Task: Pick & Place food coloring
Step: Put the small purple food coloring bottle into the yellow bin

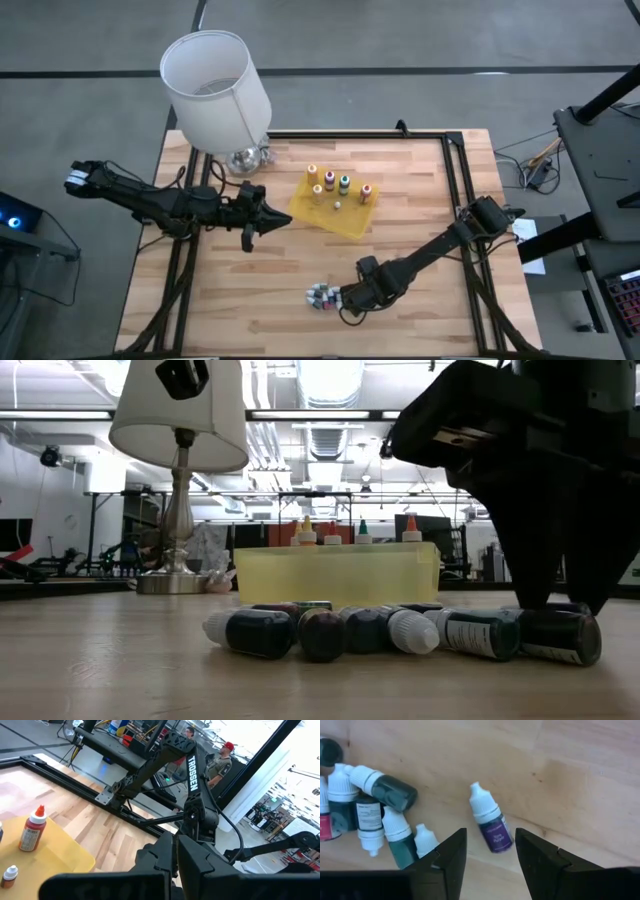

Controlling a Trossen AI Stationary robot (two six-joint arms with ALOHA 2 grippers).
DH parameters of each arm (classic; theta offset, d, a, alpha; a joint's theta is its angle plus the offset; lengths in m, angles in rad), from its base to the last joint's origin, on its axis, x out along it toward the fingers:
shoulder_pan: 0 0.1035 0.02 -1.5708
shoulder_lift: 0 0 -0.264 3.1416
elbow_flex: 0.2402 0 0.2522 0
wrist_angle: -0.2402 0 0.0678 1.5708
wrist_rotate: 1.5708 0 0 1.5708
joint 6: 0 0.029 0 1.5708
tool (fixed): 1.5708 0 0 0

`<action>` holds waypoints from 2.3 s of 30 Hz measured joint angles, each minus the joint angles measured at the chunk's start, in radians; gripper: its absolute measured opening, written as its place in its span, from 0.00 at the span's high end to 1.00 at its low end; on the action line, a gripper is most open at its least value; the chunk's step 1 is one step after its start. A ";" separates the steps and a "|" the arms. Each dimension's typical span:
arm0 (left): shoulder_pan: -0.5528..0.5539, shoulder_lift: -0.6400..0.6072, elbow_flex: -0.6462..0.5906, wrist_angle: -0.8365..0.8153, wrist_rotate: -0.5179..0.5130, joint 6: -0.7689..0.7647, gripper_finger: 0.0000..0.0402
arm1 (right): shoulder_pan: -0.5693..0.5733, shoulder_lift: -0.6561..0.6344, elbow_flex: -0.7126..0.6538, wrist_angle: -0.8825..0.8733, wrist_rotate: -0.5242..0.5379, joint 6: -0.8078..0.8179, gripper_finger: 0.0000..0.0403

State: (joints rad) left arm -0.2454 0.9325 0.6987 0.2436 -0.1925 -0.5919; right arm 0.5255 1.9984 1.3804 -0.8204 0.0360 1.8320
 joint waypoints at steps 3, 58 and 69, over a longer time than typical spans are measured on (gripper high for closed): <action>0.000 0.000 0.000 0.000 0.000 0.000 1.00 | 0.000 0.000 -0.003 -0.013 -0.001 -0.011 0.63; 0.001 0.017 0.139 0.021 0.334 0.139 0.80 | -0.077 -0.147 0.467 -0.018 0.079 -0.924 0.85; 0.001 0.025 0.222 -0.194 0.378 0.041 0.58 | -0.163 -0.148 0.684 -0.200 0.103 -1.021 0.85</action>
State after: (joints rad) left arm -0.2443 0.9577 0.9209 0.0497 0.1852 -0.5504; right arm 0.3625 1.8507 2.0648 -1.0200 0.1390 0.8112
